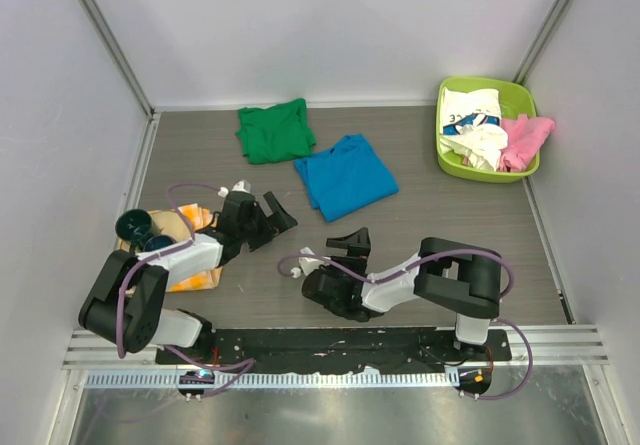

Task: Fold and stack the t-shirts
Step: Neatly place the folded tshirt to the corner

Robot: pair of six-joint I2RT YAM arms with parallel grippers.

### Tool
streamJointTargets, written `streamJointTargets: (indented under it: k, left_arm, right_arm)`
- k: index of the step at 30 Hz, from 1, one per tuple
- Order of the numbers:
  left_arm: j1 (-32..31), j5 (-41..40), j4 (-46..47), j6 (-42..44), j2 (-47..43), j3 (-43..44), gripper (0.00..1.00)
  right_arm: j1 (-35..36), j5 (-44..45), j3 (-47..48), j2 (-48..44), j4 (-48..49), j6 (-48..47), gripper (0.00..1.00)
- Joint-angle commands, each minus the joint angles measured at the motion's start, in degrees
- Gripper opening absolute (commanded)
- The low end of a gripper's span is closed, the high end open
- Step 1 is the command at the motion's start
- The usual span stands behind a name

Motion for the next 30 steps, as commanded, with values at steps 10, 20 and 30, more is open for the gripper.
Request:
streamJointTargets:
  k: [10, 20, 30]
  left_arm:
    - [3.92, 1.24, -2.90, 2.43, -2.49, 2.52, 1.00]
    - [5.60, 2.83, -1.14, 1.99, 1.10, 3.49, 1.00]
    - [6.65, 3.79, 0.70, 2.34, 5.68, 4.55, 1.00]
  right_arm:
    - [-8.05, -15.32, 8.74, 3.48, 8.01, -2.56, 1.00]
    - [-16.40, -24.02, 12.87, 5.41, 4.39, 1.14, 1.00]
    - [-19.83, -27.36, 17.44, 11.82, 5.10, 2.02, 0.95]
